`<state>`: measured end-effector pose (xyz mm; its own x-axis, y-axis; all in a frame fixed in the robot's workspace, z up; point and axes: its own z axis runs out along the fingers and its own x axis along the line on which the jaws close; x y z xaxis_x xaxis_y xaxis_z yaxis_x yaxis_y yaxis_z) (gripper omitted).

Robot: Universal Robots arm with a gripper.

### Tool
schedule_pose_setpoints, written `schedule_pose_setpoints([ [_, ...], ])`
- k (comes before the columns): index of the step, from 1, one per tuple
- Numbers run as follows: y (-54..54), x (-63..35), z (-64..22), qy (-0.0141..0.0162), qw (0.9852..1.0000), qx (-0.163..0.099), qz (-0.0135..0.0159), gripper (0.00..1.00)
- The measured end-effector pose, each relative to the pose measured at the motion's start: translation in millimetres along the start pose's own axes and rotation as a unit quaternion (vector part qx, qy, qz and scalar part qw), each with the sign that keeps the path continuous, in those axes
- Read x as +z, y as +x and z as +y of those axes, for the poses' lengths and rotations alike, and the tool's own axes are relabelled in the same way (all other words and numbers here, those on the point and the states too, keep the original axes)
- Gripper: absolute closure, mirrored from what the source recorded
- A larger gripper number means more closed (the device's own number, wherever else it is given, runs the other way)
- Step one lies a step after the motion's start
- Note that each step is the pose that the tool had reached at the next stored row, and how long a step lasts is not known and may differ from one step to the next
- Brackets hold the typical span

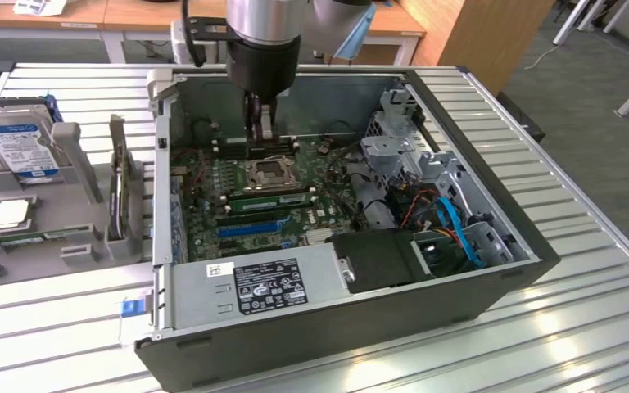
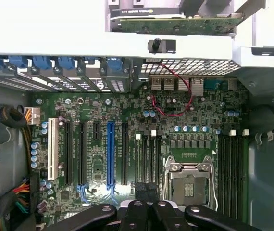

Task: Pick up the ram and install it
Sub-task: 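Press down the ram until it locks into place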

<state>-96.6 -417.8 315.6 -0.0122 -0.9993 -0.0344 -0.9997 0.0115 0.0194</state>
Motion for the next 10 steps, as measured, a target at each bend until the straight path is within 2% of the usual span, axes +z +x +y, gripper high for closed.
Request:
schedule_pose_setpoints([
  [7, -0.4, -12.3, 0.3, 0.0000, 1.0000, 0.000, 0.0000, 0.90],
  [10, -0.5, -14.3, 0.3, 0.0000, 1.0000, 0.000, -0.0001, 0.90],
])
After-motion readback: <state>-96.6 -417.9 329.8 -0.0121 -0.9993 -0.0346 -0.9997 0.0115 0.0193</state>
